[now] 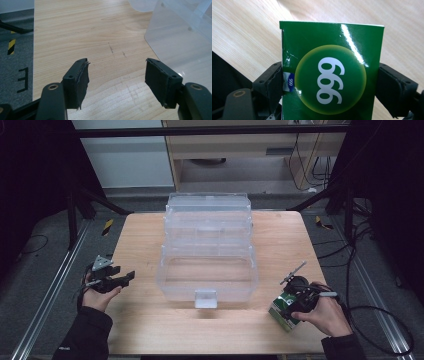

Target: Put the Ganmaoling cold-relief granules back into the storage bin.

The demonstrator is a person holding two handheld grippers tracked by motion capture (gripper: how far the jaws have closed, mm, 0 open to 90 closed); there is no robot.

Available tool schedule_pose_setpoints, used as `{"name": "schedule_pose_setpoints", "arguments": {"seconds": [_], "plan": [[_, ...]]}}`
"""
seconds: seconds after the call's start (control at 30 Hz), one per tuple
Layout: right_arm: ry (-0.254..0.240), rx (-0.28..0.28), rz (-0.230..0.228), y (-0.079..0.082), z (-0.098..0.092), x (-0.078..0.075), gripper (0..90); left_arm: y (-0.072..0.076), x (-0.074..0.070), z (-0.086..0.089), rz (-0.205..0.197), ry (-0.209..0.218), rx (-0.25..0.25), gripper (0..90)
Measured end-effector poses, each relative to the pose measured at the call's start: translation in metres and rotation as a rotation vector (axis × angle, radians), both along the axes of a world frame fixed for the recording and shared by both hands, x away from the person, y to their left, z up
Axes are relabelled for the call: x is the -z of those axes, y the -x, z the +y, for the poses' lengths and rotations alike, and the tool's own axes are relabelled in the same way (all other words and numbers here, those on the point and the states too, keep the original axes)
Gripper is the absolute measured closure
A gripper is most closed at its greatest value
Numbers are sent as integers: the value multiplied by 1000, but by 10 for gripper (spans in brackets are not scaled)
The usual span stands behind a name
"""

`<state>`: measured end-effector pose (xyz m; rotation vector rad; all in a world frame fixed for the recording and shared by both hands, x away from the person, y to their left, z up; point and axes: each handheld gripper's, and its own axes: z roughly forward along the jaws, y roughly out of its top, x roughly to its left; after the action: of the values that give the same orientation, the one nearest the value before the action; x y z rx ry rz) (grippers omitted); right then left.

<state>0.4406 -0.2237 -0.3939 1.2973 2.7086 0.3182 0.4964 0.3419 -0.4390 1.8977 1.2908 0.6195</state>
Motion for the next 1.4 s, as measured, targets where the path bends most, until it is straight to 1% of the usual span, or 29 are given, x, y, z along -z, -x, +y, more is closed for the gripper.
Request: {"name": "schedule_pose_setpoints", "arguments": {"seconds": [0.17, 0.3, 0.43, 0.77, 0.93, 1.07, 1.27, 1.4], "plan": [[-11, 6, -37, -2, 0, -12, 172, 0, 1, -1, 1, -3, 3, 345], [-18, 16, -51, -4, -1, -21, 172, 0, 1, -1, 3, -6, 6, 344], [-28, 14, -82, -7, -3, -34, 172, -1, 2, -1, 7, -8, 7, 344], [-39, 23, -129, -14, -2, -58, 172, -1, 4, -3, 13, -16, 13, 343], [-50, 16, -154, -18, -1, -69, 173, -2, 6, -4, 20, -17, 13, 343], [-39, 5, -162, -23, 2, -76, 174, -1, 6, -4, 19, -17, 15, 343], [-42, -18, -163, -32, 4, -86, 175, -2, 6, -4, 23, -22, 19, 342], [-46, -47, -163, -38, 7, -94, 176, -2, 6, -4, 23, -22, 18, 342]]}}
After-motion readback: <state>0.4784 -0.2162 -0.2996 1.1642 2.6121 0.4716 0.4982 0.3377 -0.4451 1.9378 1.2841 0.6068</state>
